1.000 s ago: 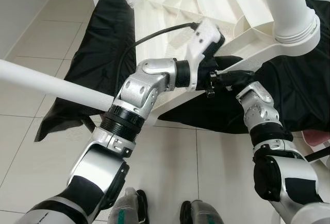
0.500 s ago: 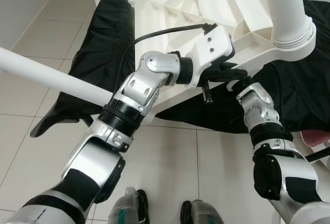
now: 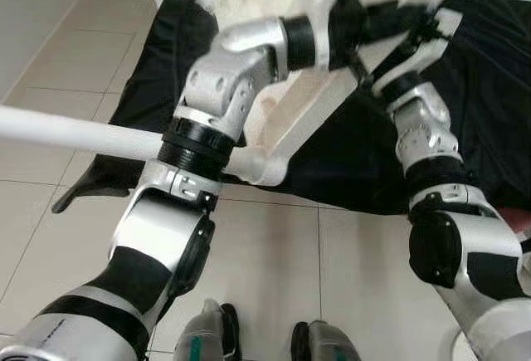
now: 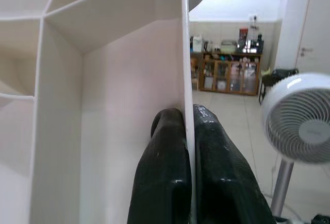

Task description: Building children table

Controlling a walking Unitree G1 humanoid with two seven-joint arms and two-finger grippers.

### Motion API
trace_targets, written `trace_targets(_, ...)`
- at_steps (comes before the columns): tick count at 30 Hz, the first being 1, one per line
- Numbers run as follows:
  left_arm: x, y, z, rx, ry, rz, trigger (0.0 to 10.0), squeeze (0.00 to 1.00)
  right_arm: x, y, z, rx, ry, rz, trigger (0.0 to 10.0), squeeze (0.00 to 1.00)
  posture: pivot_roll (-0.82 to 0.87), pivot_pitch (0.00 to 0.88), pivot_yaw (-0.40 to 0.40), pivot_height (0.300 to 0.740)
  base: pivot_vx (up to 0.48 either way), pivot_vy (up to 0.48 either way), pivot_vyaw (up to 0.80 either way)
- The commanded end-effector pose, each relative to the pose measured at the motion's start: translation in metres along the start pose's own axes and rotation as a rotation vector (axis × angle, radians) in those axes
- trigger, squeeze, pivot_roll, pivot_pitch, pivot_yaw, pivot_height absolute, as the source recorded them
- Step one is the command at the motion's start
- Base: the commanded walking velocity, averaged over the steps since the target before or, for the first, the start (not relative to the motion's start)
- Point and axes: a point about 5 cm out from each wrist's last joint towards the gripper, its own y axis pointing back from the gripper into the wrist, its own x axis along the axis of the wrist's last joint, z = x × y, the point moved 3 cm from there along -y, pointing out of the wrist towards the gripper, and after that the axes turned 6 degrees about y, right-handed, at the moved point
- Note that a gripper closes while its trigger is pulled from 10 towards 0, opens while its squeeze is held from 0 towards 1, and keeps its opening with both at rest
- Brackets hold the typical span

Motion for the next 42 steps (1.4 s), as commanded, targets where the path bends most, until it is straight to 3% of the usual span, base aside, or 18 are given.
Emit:
trace_targets(1, 0.021, -0.022, 0.022, -0.143, -0.071, 0.037, 10.0, 0.00, 0.003, -0.004, 0.004, -0.026, 0.016, -0.004, 10.0, 0.00, -0.03, 0.086, -0.028, 0.740, 0.000, 0.000, 0.00)
trace_targets(2, 0.021, -0.022, 0.022, -0.143, -0.071, 0.037, 10.0, 0.00, 0.003, -0.004, 0.004, -0.026, 0.016, -0.004, 10.0, 0.00, -0.03, 0.086, -0.028, 0.740, 0.000, 0.000, 0.00)
trace_targets(4, 0.027, -0.026, 0.023, -0.168, -0.059, 0.040, 10.0, 0.00, 0.017, 0.008, 0.037, -0.192, 0.076, 0.001, 10.0, 0.00, -0.04, 0.089, -0.030, 0.740, 0.000, 0.000, 0.00)
trace_targets(5, 0.027, -0.026, 0.023, -0.168, -0.059, 0.040, 10.0, 0.00, 0.017, 0.008, 0.037, -0.192, 0.076, 0.001, 10.0, 0.00, -0.04, 0.089, -0.030, 0.740, 0.000, 0.000, 0.00)
trace_targets(8, 0.038, -0.036, 0.025, -0.206, -0.025, 0.060, 10.0, 0.00, 0.029, 0.030, 0.072, -0.390, 0.165, -0.003, 10.0, 0.00, -0.06, 0.085, -0.013, 0.740, 0.000, 0.000, 0.00)
trace_targets(10, 0.044, -0.043, 0.026, -0.225, -0.003, 0.078, 10.0, 0.00, 0.033, 0.042, 0.083, -0.460, 0.213, 0.001, 10.0, 0.00, -0.07, 0.084, -0.006, 0.740, 0.000, 0.000, 0.00)
trace_targets(12, 0.044, -0.043, 0.026, -0.225, -0.003, 0.078, 10.0, 0.00, 0.033, 0.042, 0.083, -0.460, 0.213, 0.001, 10.0, 0.00, -0.07, 0.084, -0.006, 0.740, 0.000, 0.000, 0.00)
trace_targets(15, 0.053, -0.051, 0.028, -0.254, 0.018, 0.114, 10.0, 0.00, 0.035, 0.059, 0.095, -0.535, 0.231, 0.017, 10.0, 0.00, -0.09, 0.078, 0.005, 0.740, 0.000, 0.000, 0.00)
trace_targets(18, 0.056, -0.053, 0.028, -0.262, 0.021, 0.125, 10.0, 0.00, 0.035, 0.063, 0.098, -0.554, 0.231, 0.025, 10.0, 0.00, -0.09, 0.074, 0.008, 0.740, 0.000, 0.000, 0.00)
trace_targets(19, 0.066, -0.058, 0.028, -0.276, 0.034, 0.161, 10.0, 0.00, 0.035, 0.068, 0.100, -0.567, 0.238, 0.025, 10.0, 0.00, -0.10, 0.068, 0.010, 0.740, 0.000, 0.000, 0.00)
trace_targets(30, 0.084, -0.067, 0.026, -0.283, 0.081, 0.234, 10.0, 0.00, 0.033, 0.064, 0.098, -0.567, 0.249, 0.016, 10.0, 0.00, -0.10, 0.058, 0.004, 0.740, 0.000, 0.000, 0.00)
trace_targets(40, 0.086, -0.052, -0.010, -0.144, 0.208, 0.371, 10.0, 0.00, 0.024, 0.056, 0.090, -0.540, 0.237, -0.004, 10.0, 0.00, -0.12, 0.069, 0.005, 0.740, 0.000, 0.000, 0.00)
trace_targets(42, 0.075, -0.041, -0.027, -0.041, 0.262, 0.382, 10.0, 0.00, 0.025, 0.056, 0.089, -0.534, 0.241, -0.002, 10.0, 0.00, -0.12, 0.080, 0.012, 0.740, 0.000, 0.000, 0.00)
